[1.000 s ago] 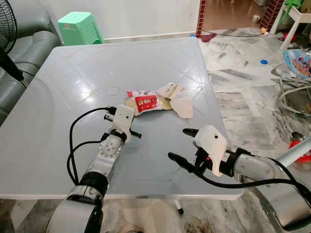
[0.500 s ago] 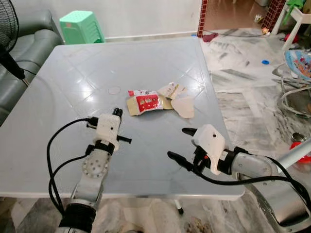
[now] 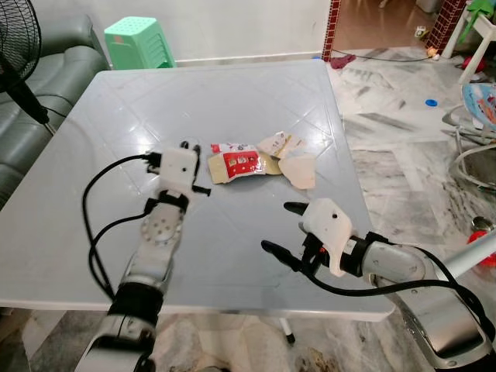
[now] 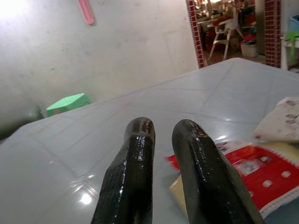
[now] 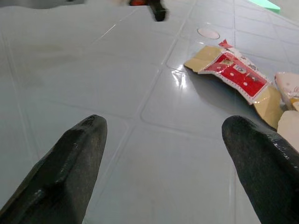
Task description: Picking trash to rubbish bin
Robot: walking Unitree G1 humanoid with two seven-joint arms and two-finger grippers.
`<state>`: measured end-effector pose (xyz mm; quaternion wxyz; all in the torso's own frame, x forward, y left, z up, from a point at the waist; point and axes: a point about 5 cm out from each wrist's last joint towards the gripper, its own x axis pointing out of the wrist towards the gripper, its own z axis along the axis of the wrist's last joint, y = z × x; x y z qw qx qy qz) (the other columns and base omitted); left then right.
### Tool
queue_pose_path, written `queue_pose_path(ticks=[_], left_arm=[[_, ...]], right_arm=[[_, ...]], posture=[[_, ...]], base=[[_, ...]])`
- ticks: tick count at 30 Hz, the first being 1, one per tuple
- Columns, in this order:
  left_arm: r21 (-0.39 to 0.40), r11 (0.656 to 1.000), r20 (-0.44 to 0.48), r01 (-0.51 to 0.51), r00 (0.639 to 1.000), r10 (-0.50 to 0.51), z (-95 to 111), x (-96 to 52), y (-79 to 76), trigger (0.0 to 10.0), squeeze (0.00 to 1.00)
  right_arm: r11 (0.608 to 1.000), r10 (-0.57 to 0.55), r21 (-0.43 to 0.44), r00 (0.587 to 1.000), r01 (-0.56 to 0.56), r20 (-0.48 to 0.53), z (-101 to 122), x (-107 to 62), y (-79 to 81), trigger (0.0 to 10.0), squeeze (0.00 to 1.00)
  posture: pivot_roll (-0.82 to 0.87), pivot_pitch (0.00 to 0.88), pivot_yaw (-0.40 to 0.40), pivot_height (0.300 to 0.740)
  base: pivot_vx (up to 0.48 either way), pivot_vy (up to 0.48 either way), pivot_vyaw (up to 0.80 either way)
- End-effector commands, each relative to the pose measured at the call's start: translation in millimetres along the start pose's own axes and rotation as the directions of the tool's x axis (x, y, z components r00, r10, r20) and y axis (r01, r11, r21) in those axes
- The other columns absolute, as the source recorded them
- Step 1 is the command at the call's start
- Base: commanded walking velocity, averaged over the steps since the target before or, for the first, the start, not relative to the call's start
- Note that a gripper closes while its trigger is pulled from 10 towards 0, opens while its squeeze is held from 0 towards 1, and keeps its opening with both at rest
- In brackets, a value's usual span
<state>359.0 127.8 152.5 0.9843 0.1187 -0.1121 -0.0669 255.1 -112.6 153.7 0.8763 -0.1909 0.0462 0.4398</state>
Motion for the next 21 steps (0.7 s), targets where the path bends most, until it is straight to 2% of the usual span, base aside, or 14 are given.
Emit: queue_pose_path(ticks=[1, 6, 7, 9, 13, 15, 21], left_arm=[[0.007, 1.0, -0.01, -0.012, 1.0, 0.012, -1.9, 4.0, -1.2, 10.0, 1.0], [0.03, 0.999, -0.085, 0.012, 0.996, -0.01, -6.1, 17.6, -13.2, 10.0, 1.0], [0.017, 1.0, -0.129, -0.005, 0.992, 0.008, -9.3, 20.8, -14.8, 10.0, 1.0], [0.008, 1.0, -0.156, 0.0, 0.988, 0.001, -11.1, 23.2, -17.3, 10.0, 1.0], [0.01, 1.0, -0.179, -0.005, 0.984, 0.007, -13.4, 25.0, -18.6, 10.0, 1.0], [-0.023, 1.0, -0.254, 0.011, 0.967, -0.016, -21.1, 24.7, -21.2, 10.0, 1.0], [-0.042, 0.999, -0.331, 0.025, 0.943, -0.038, -30.1, 22.2, -24.2, 10.0, 1.0]], right_arm=[[1.0, 0.007, -0.011, 1.0, -0.007, 0.001, 1.2, -1.7, 3.3, 10.0, 0.0], [1.0, 0.002, -0.003, 1.0, -0.002, -0.004, 1.3, -5.2, 7.9, 10.0, 0.0], [1.0, -0.002, -0.002, 1.0, 0.002, -0.012, 0.3, -8.2, 8.7, 10.0, 0.0], [1.0, -0.01, 0.0, 1.0, 0.01, -0.021, -1.2, -11.1, 8.6, 10.0, 0.0], [1.0, -0.02, 0.003, 0.999, 0.02, -0.029, -2.1, -15.5, 9.3, 10.0, 0.0], [1.0, -0.027, 0.006, 0.999, 0.027, -0.032, -1.8, -17.2, 9.9, 10.0, 0.0], [0.999, -0.03, 0.01, 0.999, 0.031, -0.037, -1.3, -18.6, 12.0, 10.0, 0.0]], posture=[[-0.14, 0.078, 0.078, 0.74], [-0.17, 0.1, 0.088, 0.74], [-0.18, 0.108, 0.09, 0.74], [-0.19, 0.114, 0.092, 0.74], [-0.21, 0.126, 0.097, 0.74], [-0.22, 0.136, 0.103, 0.74], [-0.23, 0.143, 0.104, 0.74]], base=[[0.0, 0.0, 0.0], [0.0, 0.0, 0.0], [0.0, 0.0, 0.0], [0.0, 0.0, 0.0], [0.0, 0.0, 0.0], [0.0, 0.0, 0.0], [0.0, 0.0, 0.0]])
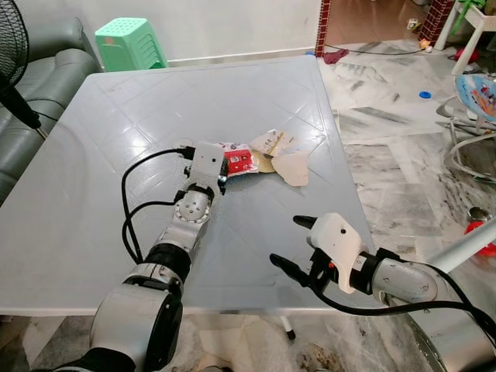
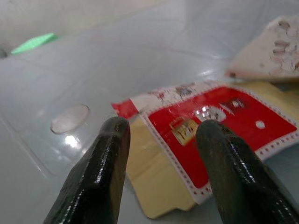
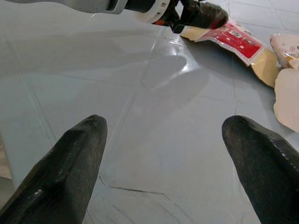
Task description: Picking trash to rubbish bin
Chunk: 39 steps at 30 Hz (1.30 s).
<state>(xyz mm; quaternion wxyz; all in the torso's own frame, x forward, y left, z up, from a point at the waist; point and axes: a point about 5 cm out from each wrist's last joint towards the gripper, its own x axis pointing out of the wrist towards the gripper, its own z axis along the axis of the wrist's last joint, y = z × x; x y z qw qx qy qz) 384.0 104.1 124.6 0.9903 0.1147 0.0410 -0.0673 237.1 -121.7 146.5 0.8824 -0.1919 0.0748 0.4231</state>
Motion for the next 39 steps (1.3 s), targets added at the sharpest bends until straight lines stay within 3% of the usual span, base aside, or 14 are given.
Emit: queue_pose_path(ticks=[1, 18, 26, 39], left_arm=[[0.0, 1.0, -0.064, 0.004, 0.998, -0.004, -6.8, 0.2, 1.8, 10.0, 1.0], [0.031, 0.996, -0.238, 0.081, 0.969, -0.072, -53.3, -17.3, 8.5, 10.0, 1.0], [0.05, 0.992, -0.329, 0.113, 0.94, -0.09, -95.0, -42.1, 17.9, 10.0, 1.0], [0.087, 0.986, -0.307, 0.145, 0.945, -0.112, -126.3, -74.7, 31.8, 10.0, 1.0]], right_arm=[[1.0, -0.007, -0.016, 1.0, 0.008, 0.017, 6.9, -3.4, 1.2, 10.0, 0.0], [0.999, 0.046, -0.001, 0.998, -0.046, 0.04, 11.5, -3.2, 3.4, 10.0, 0.0], [0.998, 0.054, -0.008, 0.997, -0.054, 0.046, 12.3, -0.7, -0.1, 10.0, 0.0], [0.997, 0.076, -0.015, 0.996, -0.076, 0.055, 11.4, 5.8, -3.2, 10.0, 0.0]], posture=[[-0.23, 0.142, 0.104, 0.74], [-0.22, 0.123, 0.105, 0.74], [-0.19, 0.112, 0.099, 0.74], [-0.12, 0.098, 0.086, 0.74]], base=[[0.0, 0.0, 0.0], [0.0, 0.0, 0.0], [0.0, 0.0, 0.0], [0.0, 0.0, 0.0]])
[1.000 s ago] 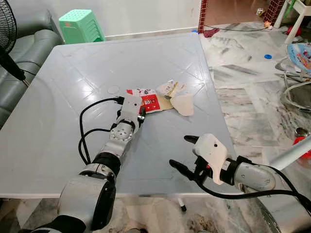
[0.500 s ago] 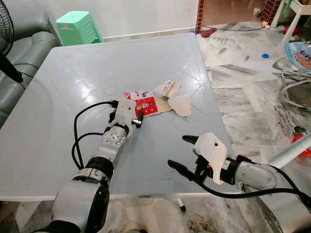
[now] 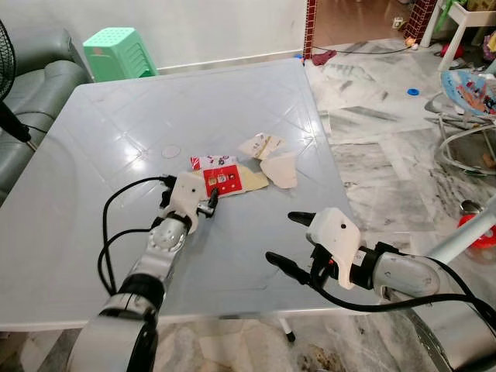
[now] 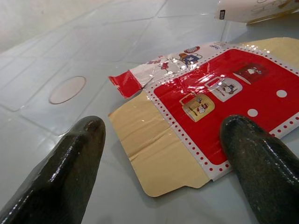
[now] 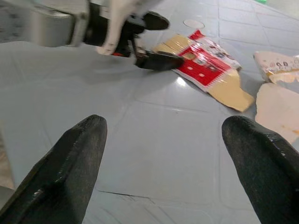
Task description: Picking trash to rubbish bin
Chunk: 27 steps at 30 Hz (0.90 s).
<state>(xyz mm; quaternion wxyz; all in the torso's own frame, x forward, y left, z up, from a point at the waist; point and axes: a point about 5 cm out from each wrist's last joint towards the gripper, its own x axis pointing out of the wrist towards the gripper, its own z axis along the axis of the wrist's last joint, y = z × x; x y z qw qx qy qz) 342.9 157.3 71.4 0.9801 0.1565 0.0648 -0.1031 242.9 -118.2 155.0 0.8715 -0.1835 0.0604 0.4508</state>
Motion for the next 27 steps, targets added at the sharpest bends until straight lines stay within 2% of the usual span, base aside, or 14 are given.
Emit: queue_pose_path(ticks=[1, 4, 6, 9, 10, 15, 19, 21, 22, 23, 24, 27], left_arm=[[0.012, 0.998, -0.242, 0.063, 0.969, -0.059, -62.9, -34.4, -6.8, 10.0, 1.0], [0.012, 0.999, -0.219, 0.052, 0.975, -0.048, -65.1, -42.9, -3.8, 10.0, 1.0], [0.017, 0.999, -0.198, 0.041, 0.98, -0.037, -66.2, -57.7, 0.2, 10.0, 1.0], [0.025, 0.999, -0.185, 0.036, 0.982, -0.031, -65.2, -71.2, 3.5, 10.0, 1.0], [0.031, 0.999, -0.177, 0.032, 0.984, -0.026, -63.8, -83.1, 6.8, 10.0, 1.0], [0.037, 0.999, -0.169, 0.013, 0.986, -0.007, -58.1, -103.5, 14.1, 10.0, 1.0], [0.08, 0.997, -0.132, -0.017, 0.991, 0.028, -41.8, -110.9, 23.0, 10.0, 1.0], [0.101, 0.993, -0.088, -0.053, 0.994, 0.062, -30.3, -109.3, 28.8, 10.0, 1.0], [0.123, 0.988, -0.019, -0.098, 0.995, 0.101, -16.0, -104.3, 34.4, 10.0, 0.97], [0.125, 0.986, 0.013, -0.114, 0.994, 0.113, -9.5, -101.0, 36.2, 10.0, 0.52], [0.125, 0.984, 0.039, -0.129, 0.991, 0.125, -2.5, -97.6, 37.4, 10.0, 0.0], [0.078, 0.987, 0.096, -0.141, 0.986, 0.133, 16.1, -89.1, 34.9, 10.0, 0.0]], right_arm=[[0.999, 0.03, -0.01, 0.999, -0.03, 0.017, 2.3, 4.1, 1.8, 10.0, 0.0], [0.999, 0.04, -0.012, 0.999, -0.04, 0.02, 2.0, 5.5, 1.2, 10.0, 0.0], [0.999, 0.049, -0.017, 0.999, -0.048, 0.02, 1.5, 7.1, 0.1, 10.0, 0.0], [0.998, 0.051, -0.021, 0.998, -0.051, 0.02, 0.6, 8.0, -1.9, 10.0, 0.0], [0.998, 0.052, -0.022, 0.998, -0.052, 0.02, 0.3, 8.6, -3.3, 10.0, 0.0], [0.998, 0.057, -0.029, 0.998, -0.057, 0.023, 0.0, 10.4, -5.2, 10.0, 0.0], [0.998, 0.061, -0.035, 0.998, -0.06, 0.031, 0.8, 13.9, -7.3, 10.0, 0.0], [0.998, 0.06, -0.037, 0.998, -0.059, 0.035, 1.4, 14.9, -8.1, 10.0, 0.0], [0.998, 0.058, -0.039, 0.998, -0.057, 0.037, 1.3, 15.4, -8.6, 10.0, 0.0], [0.998, 0.057, -0.039, 0.998, -0.055, 0.038, 1.1, 15.6, -8.6, 10.0, 0.0], [0.998, 0.055, -0.04, 0.998, -0.054, 0.039, 1.0, 15.6, -8.7, 10.0, 0.0], [0.998, 0.052, -0.041, 0.998, -0.051, 0.041, 0.7, 15.7, -8.8, 10.0, 0.0]], posture=[[-0.1, 0.094, 0.081, 0.74], [-0.08, 0.092, 0.076, 0.74], [-0.07, 0.086, 0.073, 0.74], [-0.05, 0.084, 0.071, 0.74], [-0.04, 0.082, 0.069, 0.74], [-0.03, 0.078, 0.069, 0.74], [-0.02, 0.071, 0.068, 0.74], [-0.02, 0.069, 0.069, 0.74], [-0.02, 0.068, 0.069, 0.74], [-0.03, 0.065, 0.069, 0.74], [-0.03, 0.064, 0.071, 0.74], [-0.04, 0.059, 0.072, 0.74]], base=[[0.0, 0.0, 0.0], [0.0, 0.0, 0.0], [0.0, 0.0, 0.0], [0.0, 0.0, 0.0], [0.0, 0.0, 0.0], [0.0, 0.0, 0.0], [0.0, 0.0, 0.0], [0.0, 0.0, 0.0], [0.0, 0.0, 0.0], [0.0, 0.0, 0.0], [0.0, 0.0, 0.0], [0.0, 0.0, 0.0]])
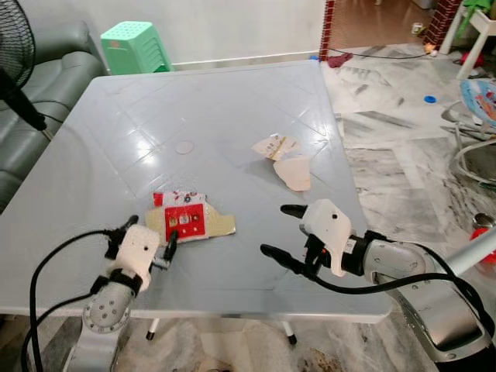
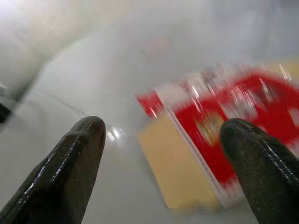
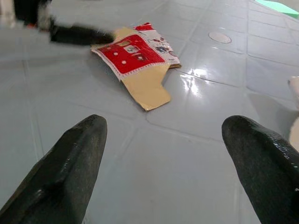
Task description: Picking trash to rubbish bin
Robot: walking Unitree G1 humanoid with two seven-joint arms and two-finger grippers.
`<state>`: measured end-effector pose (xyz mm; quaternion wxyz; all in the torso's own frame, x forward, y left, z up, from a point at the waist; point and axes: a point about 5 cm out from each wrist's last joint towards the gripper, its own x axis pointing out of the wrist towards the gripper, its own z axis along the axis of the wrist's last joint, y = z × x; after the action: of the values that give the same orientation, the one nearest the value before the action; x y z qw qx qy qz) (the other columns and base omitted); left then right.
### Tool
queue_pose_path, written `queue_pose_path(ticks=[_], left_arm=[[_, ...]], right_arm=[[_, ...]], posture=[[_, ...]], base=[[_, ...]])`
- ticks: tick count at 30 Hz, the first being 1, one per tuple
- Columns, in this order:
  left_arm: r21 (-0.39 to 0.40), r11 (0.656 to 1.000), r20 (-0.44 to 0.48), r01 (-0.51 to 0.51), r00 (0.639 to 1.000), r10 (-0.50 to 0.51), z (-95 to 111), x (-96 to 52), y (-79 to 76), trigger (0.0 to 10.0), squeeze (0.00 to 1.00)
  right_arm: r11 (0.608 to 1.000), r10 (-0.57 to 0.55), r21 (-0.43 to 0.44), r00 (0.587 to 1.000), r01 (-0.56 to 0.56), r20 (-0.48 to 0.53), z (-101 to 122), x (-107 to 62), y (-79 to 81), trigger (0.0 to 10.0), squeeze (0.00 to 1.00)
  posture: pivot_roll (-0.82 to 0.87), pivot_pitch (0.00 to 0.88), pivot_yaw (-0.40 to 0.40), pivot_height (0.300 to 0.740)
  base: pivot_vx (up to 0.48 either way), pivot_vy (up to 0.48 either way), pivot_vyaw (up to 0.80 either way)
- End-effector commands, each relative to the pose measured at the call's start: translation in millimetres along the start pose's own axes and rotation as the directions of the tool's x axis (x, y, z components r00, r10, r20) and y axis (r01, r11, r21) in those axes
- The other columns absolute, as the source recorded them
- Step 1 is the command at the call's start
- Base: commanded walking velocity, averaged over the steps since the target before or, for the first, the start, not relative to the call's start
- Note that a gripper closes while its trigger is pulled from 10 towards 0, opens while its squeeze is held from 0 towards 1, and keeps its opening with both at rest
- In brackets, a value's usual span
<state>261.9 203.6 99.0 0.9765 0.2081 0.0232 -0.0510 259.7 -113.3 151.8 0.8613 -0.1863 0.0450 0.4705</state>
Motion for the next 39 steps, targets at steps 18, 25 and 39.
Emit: queue_pose_path(ticks=[18, 25, 39], left_arm=[[0.024, 0.975, 0.209, 0.222, 0.952, -0.223, 49.1, -8.9, -30.8, 10.0, 0.0], [0.098, 0.964, 0.127, 0.248, 0.958, -0.259, 25.8, -24.7, -22.4, 10.0, 0.0], [0.2, 0.952, 0.043, 0.233, 0.968, -0.246, 0.9, -13.6, -23.0, 10.0, 0.0]], right_arm=[[1.0, 0.013, -0.02, 1.0, -0.012, 0.012, 0.8, 1.3, -0.1, 10.0, 0.0], [1.0, 0.018, -0.023, 1.0, -0.017, 0.017, 1.4, 4.3, -1.1, 10.0, 0.0], [1.0, 0.017, -0.025, 1.0, -0.017, 0.019, 1.7, 4.1, -0.4, 10.0, 0.0]], posture=[[-0.03, 0.058, 0.068, 0.74], [-0.02, 0.056, 0.067, 0.74], [-0.04, 0.057, 0.066, 0.74]], base=[[0.0, 0.0, 0.0], [0.0, 0.0, 0.0], [0.0, 0.0, 0.0]])
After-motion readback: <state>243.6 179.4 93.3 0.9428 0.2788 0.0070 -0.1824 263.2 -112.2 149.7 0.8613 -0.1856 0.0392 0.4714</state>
